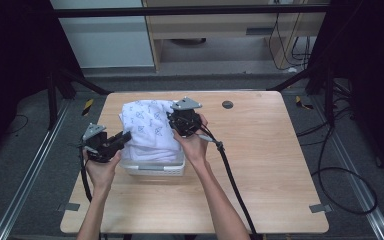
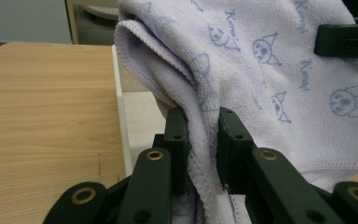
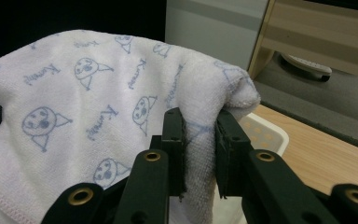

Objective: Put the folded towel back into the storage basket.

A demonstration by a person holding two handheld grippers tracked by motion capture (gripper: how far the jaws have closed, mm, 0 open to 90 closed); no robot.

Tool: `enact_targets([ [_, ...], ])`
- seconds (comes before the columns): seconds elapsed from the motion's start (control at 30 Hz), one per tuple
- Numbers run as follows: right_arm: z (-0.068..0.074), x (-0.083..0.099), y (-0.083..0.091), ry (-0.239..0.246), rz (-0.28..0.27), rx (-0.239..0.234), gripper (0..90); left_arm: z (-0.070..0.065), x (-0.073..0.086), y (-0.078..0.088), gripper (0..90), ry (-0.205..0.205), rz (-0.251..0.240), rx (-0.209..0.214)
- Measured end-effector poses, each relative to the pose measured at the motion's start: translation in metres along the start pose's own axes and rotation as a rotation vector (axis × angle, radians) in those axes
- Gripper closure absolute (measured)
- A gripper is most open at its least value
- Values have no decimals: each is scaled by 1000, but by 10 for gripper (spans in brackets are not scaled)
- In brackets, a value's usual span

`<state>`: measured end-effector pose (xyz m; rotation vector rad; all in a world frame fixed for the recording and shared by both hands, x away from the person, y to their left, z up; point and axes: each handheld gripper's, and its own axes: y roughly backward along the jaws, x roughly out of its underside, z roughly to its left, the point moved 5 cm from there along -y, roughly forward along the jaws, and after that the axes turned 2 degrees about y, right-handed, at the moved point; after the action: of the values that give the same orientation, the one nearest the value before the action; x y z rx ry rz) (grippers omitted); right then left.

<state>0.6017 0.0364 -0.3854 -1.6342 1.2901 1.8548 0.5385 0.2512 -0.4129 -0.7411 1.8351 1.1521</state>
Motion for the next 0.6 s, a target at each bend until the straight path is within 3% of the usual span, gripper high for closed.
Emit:
enact_targets([
  [0.6, -4, 19, -15, -21, 51, 12, 764, 1, 11, -18, 754, -18, 57, -15],
])
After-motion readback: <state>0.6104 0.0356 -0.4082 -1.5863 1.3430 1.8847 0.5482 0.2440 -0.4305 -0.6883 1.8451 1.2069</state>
